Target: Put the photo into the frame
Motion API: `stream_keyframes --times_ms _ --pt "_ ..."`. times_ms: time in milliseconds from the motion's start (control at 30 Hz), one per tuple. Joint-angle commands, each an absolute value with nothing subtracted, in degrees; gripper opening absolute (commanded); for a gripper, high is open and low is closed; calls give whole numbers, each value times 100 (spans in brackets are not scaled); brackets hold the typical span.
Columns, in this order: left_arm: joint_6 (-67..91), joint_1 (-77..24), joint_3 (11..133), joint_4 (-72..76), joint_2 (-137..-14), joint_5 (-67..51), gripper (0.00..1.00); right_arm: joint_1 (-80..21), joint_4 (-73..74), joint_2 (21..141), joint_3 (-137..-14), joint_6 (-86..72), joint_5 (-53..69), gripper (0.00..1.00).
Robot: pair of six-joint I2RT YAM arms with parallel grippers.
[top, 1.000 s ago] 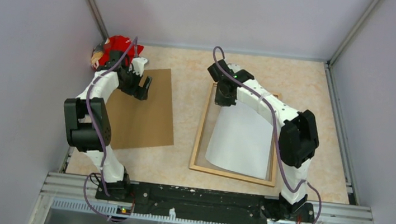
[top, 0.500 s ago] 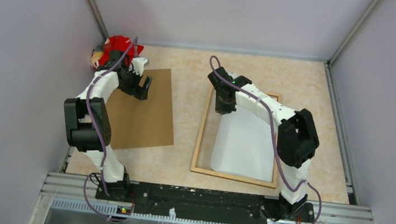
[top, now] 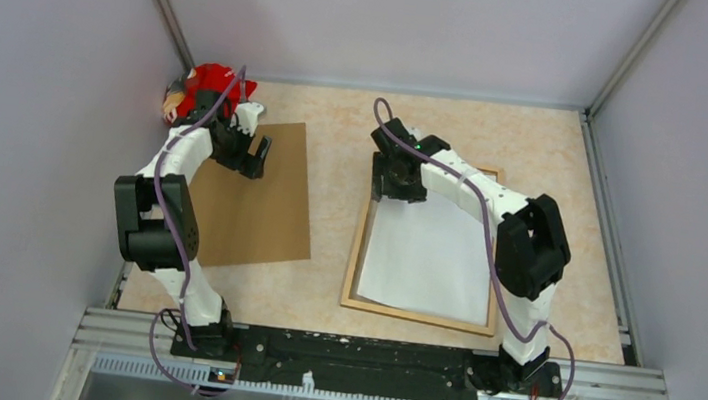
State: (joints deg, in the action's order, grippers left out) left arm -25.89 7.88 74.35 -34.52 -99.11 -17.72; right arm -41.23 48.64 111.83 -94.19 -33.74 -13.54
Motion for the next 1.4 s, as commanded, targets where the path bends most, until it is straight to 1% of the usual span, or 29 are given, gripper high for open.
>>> stream_keyframes --times_ms 0,67,133,267,433,600,700,867,1000,1067,1367 --pt "-2646 821 7436 -3399 -9789 -1789 99 -4156 4441 10763 -9370 -3163 -1256 76" --pt "-2649 822 7472 -3422 -9798 -1776 98 -4154 4264 10628 -9258 -3103 -1178 90" --pt "-2646 842 7517 -3465 -9821 -1767 98 -4154 4196 10528 -9229 -3049 -1113 98" --pt "-2663 927 7660 -3567 -9931 -1706 98 -4152 4096 10383 -9255 -2998 -948 99" --pt "-2695 1177 7908 -3674 -10087 -1612 98 -4211 3688 10346 -9386 -3203 -396 99" --pt "-2828 1653 8021 -3577 -10240 -1193 98 -4524 3297 10974 -10063 -3431 -23 99" --pt "-3025 2014 7904 -3319 -10257 -793 94 -4594 3109 11572 -10602 -3536 389 98" --pt "-3487 2594 7472 -2761 -10170 -164 83 -4589 2818 12579 -11317 -3591 809 98" --pt "-3852 2765 6827 -1934 -10065 506 78 -4588 2865 13287 -12040 -3522 953 97" --pt "-3947 2791 6568 -1545 -10112 786 76 -4589 2821 13527 -12208 -3535 1018 96" --pt "-3656 2755 6432 -1174 -10527 612 73 -4574 2502 14031 -12390 -3655 1072 96"
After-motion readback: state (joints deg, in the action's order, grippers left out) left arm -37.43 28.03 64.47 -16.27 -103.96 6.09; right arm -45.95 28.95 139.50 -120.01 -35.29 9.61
